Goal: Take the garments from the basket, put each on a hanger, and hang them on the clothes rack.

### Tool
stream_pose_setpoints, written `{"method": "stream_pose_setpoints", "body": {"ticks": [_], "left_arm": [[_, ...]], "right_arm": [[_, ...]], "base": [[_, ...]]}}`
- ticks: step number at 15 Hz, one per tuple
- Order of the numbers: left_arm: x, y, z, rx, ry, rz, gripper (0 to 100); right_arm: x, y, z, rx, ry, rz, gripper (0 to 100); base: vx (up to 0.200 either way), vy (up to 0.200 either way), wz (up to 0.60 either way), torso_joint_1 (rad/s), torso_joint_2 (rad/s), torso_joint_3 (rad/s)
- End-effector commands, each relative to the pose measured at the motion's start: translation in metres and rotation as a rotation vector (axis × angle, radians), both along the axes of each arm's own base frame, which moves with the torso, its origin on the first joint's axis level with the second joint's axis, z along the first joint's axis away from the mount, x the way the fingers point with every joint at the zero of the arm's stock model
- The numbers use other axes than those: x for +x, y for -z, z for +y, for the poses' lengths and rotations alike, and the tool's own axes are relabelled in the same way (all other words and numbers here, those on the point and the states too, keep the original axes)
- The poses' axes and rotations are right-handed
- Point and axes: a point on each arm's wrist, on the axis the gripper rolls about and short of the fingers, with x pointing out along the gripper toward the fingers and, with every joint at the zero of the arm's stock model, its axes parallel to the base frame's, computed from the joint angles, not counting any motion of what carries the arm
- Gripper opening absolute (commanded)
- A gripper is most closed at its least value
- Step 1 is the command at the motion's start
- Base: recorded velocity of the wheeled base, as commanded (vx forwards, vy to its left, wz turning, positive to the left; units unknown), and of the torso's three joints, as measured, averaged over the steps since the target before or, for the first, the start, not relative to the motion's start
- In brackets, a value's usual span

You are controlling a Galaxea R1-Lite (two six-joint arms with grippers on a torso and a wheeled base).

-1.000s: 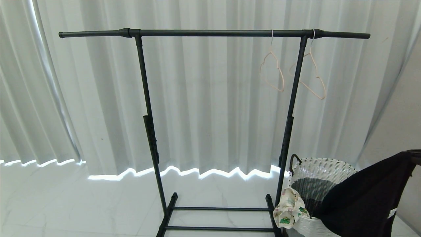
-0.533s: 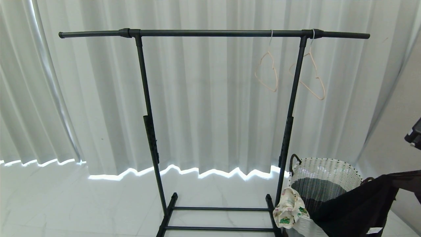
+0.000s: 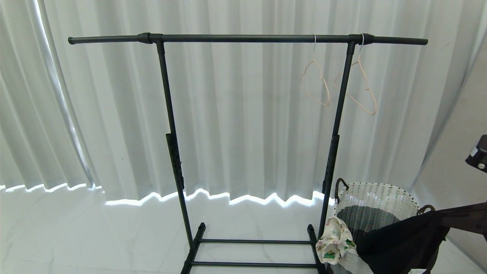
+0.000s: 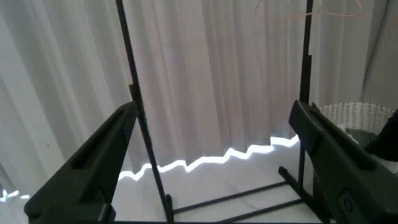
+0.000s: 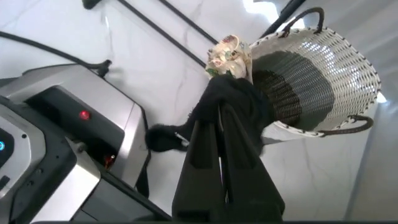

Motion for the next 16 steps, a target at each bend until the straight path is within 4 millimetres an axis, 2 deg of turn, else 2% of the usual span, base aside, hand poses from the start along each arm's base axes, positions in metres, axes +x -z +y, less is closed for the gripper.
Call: {"method": "stream_pose_setpoints", "body": {"ticks": [1,3,4,5,7,8,11,14,16], "left_arm": [[0.064,-0.037,0.000,0.020,0.039,0.220,100],[0.084,-0.034,-0.007,0.040,0.149,0.304,100],[0.108,-0.034,-0.023,0.064,0.299,0.360,100],[0.118,-0.031,-0.033,0.078,0.358,0.387,100],[0.150,-0.019,-0.066,0.120,0.500,0.454,100],[0.154,-0.016,-0.073,0.128,0.526,0.461,100],[0.164,-0.002,-0.121,0.196,0.711,0.538,100],[0.173,-0.006,-0.164,0.094,0.753,0.661,100],[0.176,-0.003,-0.194,0.073,0.725,0.673,100]], "right_arm": [[-0.003,-0.002,-0.001,0.008,-0.009,-0.010,0],[-0.006,-0.002,0.001,0.027,-0.042,-0.007,0],[-0.006,-0.004,0.005,0.045,-0.081,-0.017,0],[-0.006,-0.004,0.007,0.051,-0.099,-0.026,0],[-0.002,-0.005,0.011,0.061,-0.111,-0.041,0],[-0.001,-0.006,0.011,0.065,-0.107,-0.045,0],[-0.003,-0.007,0.021,0.133,-0.134,-0.041,0],[0.005,-0.005,0.041,0.191,-0.159,-0.010,0],[0.014,-0.003,0.049,0.194,-0.164,-0.012,0]], "base": [[0.000,0.000,0.00,0.000,0.00,0.000],[0.000,0.000,0.00,0.000,0.00,0.000],[0.000,0.000,0.00,0.000,0.00,0.000],[0.000,0.000,0.00,0.000,0.00,0.000],[0.000,0.000,0.00,0.000,0.00,0.000],[0.000,0.000,0.00,0.000,0.00,0.000],[0.000,0.000,0.00,0.000,0.00,0.000],[0.000,0.000,0.00,0.000,0.00,0.000],[0.000,0.000,0.00,0.000,0.00,0.000]]}}
